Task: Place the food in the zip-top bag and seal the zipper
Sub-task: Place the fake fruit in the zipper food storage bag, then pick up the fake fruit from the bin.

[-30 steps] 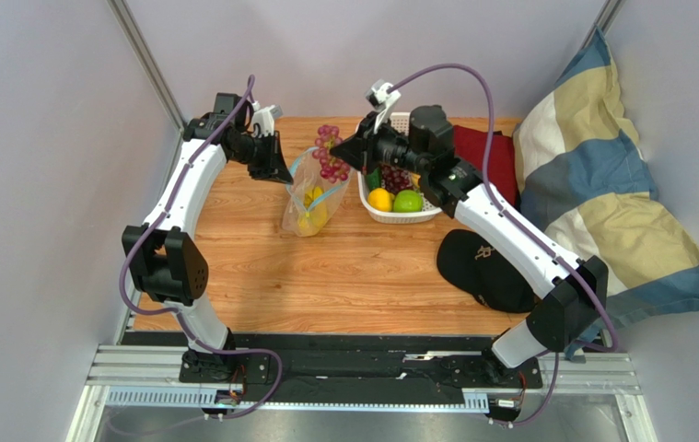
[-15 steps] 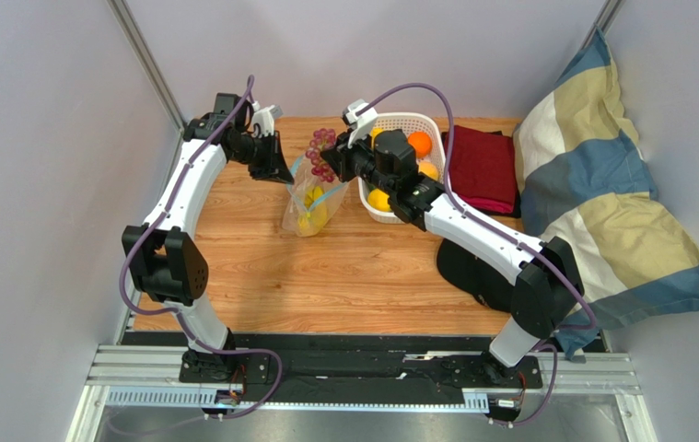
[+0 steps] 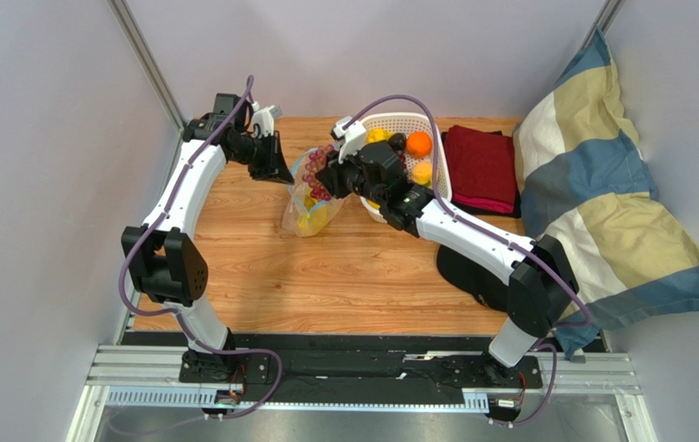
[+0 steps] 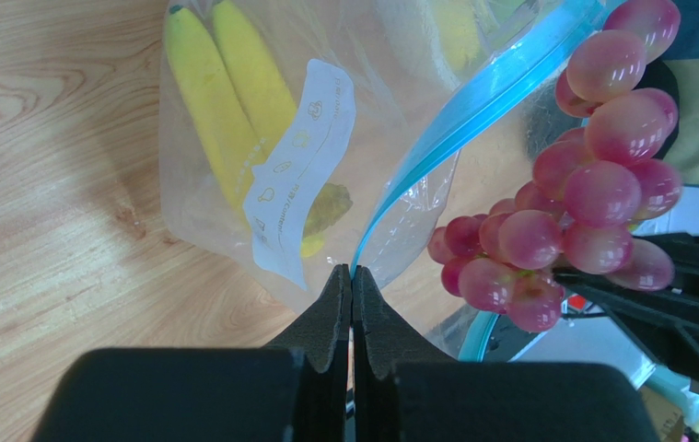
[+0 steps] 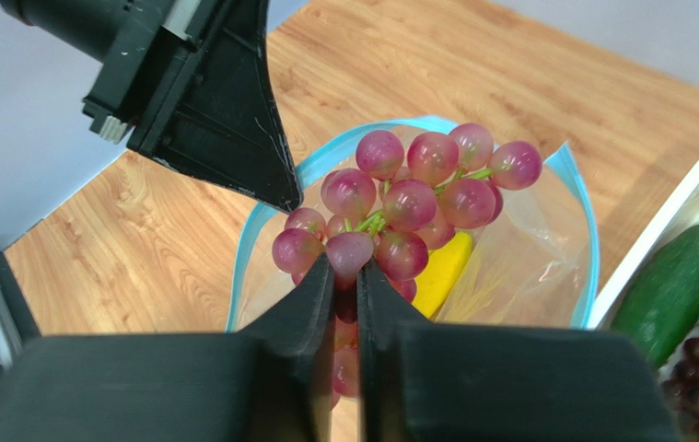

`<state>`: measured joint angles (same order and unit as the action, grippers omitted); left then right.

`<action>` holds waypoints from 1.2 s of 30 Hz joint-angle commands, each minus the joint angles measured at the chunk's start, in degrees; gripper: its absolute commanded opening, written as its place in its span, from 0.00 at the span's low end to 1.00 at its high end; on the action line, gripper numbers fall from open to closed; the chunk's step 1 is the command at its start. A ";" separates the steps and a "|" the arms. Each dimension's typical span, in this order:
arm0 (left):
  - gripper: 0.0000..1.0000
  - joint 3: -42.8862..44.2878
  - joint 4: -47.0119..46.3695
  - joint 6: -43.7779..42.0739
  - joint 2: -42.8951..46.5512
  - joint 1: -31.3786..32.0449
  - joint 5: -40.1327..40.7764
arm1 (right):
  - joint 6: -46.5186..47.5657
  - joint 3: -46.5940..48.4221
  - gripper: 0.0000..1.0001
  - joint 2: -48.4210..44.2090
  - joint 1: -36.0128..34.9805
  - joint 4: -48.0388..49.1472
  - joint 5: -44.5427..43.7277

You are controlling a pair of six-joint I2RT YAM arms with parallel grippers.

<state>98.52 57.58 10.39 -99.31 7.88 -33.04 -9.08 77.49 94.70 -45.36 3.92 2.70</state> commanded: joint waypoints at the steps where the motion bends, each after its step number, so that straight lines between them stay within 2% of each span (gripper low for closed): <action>1: 0.00 0.09 -0.89 0.86 2.63 -0.06 -1.33 | -0.15 8.10 0.26 1.98 -0.16 -7.92 -0.06; 5: 0.00 0.01 -1.07 1.29 2.45 -0.50 -1.85 | 0.55 10.13 0.57 1.29 0.01 -10.78 0.90; 6: 0.00 0.09 -1.16 1.30 2.45 -0.50 -1.94 | 0.73 10.13 0.71 0.41 0.01 -10.87 1.08; 9: 0.00 0.18 -1.07 1.39 2.45 -0.58 -2.29 | 0.91 11.27 0.82 -0.82 0.28 -12.61 2.22; 12: 0.00 0.18 -1.07 1.56 2.19 -0.58 -2.73 | 0.82 14.52 0.83 -1.35 1.68 -15.86 3.89; 16: 0.00 0.18 -1.07 1.47 2.19 -0.67 -2.82 | 3.01 18.13 0.84 -2.06 7.64 -22.80 9.85; 25: 0.00 0.79 -0.81 1.38 1.48 -0.85 -3.35 | 13.11 12.95 0.84 -1.10 23.73 -41.26 20.24; 31: 0.00 1.06 -0.80 1.56 0.78 -0.85 -3.44 | 14.09 14.96 0.84 6.72 25.32 -50.93 11.39; 36: 0.00 0.45 -1.16 1.74 1.04 -0.85 -3.09 | 12.33 15.23 0.86 13.13 25.59 -52.62 5.92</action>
<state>98.52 57.56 11.25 -99.31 7.40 -35.51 3.03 91.18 104.38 -19.92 -44.86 13.96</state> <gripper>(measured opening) 0.008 0.853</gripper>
